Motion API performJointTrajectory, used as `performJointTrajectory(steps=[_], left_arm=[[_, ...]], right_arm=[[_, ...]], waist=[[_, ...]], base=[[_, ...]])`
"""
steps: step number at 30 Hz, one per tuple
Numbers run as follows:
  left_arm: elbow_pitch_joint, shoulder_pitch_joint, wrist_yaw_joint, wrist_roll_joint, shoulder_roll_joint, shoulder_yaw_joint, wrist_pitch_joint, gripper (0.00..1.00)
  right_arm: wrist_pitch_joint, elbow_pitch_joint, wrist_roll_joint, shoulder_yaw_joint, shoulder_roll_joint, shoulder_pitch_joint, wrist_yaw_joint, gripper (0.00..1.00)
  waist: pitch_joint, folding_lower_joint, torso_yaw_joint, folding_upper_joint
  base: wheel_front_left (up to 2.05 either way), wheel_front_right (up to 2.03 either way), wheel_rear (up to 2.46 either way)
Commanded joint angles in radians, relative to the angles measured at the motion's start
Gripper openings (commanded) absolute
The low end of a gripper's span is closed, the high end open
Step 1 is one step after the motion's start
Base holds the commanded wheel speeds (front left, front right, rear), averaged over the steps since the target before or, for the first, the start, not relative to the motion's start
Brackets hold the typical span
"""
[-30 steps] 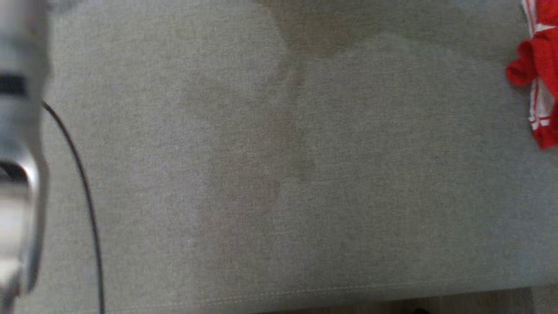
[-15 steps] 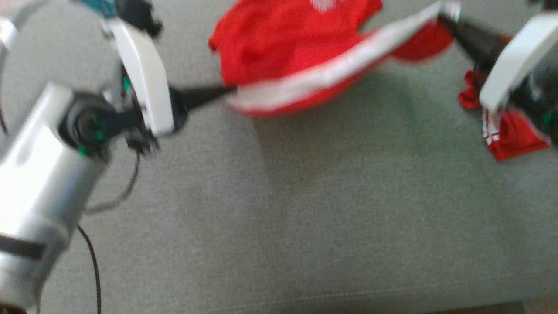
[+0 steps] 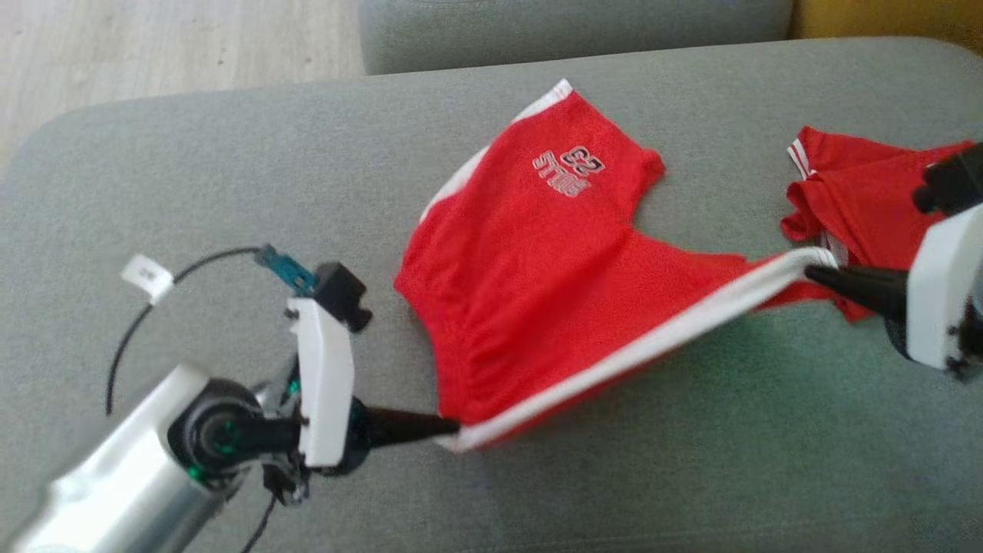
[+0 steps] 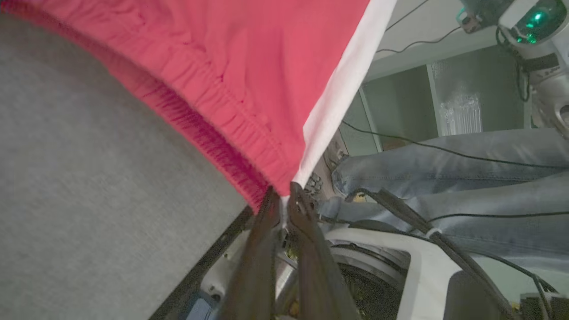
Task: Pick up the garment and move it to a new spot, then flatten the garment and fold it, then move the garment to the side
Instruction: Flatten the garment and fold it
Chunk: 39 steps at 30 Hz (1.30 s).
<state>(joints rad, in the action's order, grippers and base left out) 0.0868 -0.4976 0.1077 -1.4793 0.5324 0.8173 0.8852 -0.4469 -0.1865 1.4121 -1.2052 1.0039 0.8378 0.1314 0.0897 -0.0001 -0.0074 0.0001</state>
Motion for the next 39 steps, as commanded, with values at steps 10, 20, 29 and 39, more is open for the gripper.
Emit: performJointTrajectory(steps=[10,20,29,39], left_arm=[[-0.1,-0.117,-0.066,-0.121,0.03,-0.127,0.042,0.0],[-0.035,-0.275,-0.133,-0.207,-0.018,-0.206,0.084,0.0],[0.018,-0.32,-0.087,-0.197,-0.097,-0.209,0.048,0.0],[0.084,-0.403,-0.064,-0.18,-0.164,-0.2,0.045,0.0]], right_arm=[[-0.09,0.093,0.068,0.055,0.096,0.042,-0.001,0.0],[-0.206,-0.009,0.029,0.111,0.086,0.231,-0.001,0.0],[-0.165,-0.141,-0.018,0.163,0.037,0.364,-0.001,0.0],[-0.192,-0.23,-0.095,0.152,-0.011,0.515,-0.001,0.0]], waist=[[0.085,0.0001,0.071,-0.0001],[0.222,0.0001,0.186,-0.0001],[0.327,0.0001,0.26,-0.0001],[0.437,0.0001,0.328,-0.0001]], base=[[0.0,0.0,0.0],[0.0,0.0,0.0],[0.0,0.0,0.0],[0.0,0.0,0.0]])
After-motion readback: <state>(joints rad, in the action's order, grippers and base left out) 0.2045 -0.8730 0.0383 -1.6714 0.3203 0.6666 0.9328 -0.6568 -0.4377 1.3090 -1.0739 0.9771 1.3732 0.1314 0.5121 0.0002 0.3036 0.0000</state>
